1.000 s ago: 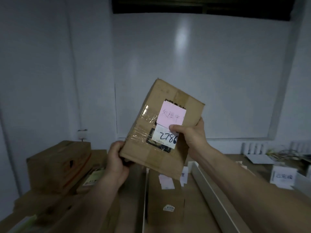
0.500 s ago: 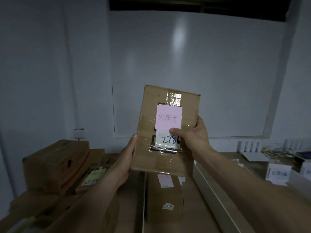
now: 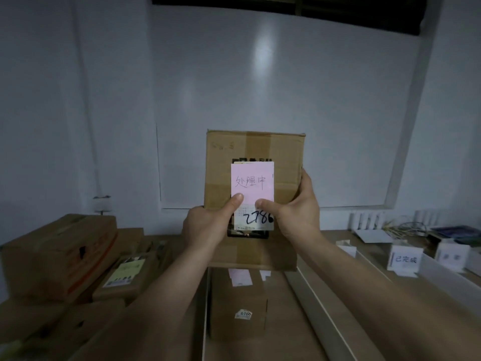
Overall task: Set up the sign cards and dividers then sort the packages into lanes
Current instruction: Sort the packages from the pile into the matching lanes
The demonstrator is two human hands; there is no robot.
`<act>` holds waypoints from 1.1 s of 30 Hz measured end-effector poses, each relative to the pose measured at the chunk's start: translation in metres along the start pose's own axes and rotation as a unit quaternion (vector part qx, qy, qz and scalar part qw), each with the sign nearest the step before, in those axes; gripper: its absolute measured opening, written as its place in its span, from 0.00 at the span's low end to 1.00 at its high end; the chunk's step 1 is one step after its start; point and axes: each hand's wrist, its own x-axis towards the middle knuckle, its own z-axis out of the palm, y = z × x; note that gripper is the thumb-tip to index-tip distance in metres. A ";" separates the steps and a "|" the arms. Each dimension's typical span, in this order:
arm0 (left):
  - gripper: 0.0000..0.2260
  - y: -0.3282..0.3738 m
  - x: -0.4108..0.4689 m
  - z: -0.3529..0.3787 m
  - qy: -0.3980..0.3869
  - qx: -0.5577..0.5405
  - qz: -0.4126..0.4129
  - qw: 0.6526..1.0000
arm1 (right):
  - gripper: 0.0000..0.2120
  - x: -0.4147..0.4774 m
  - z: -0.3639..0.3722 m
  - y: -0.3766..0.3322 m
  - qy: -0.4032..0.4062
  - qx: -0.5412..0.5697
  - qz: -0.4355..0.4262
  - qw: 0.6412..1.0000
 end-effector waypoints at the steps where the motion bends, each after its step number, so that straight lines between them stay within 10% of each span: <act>1: 0.30 -0.001 0.000 0.004 0.001 0.001 -0.008 1.000 | 0.48 0.000 -0.003 0.001 0.000 -0.004 0.001 1.000; 33: 0.23 0.060 -0.065 0.214 -0.102 0.068 0.021 0.992 | 0.35 0.085 -0.218 0.075 0.014 -0.106 0.087 0.990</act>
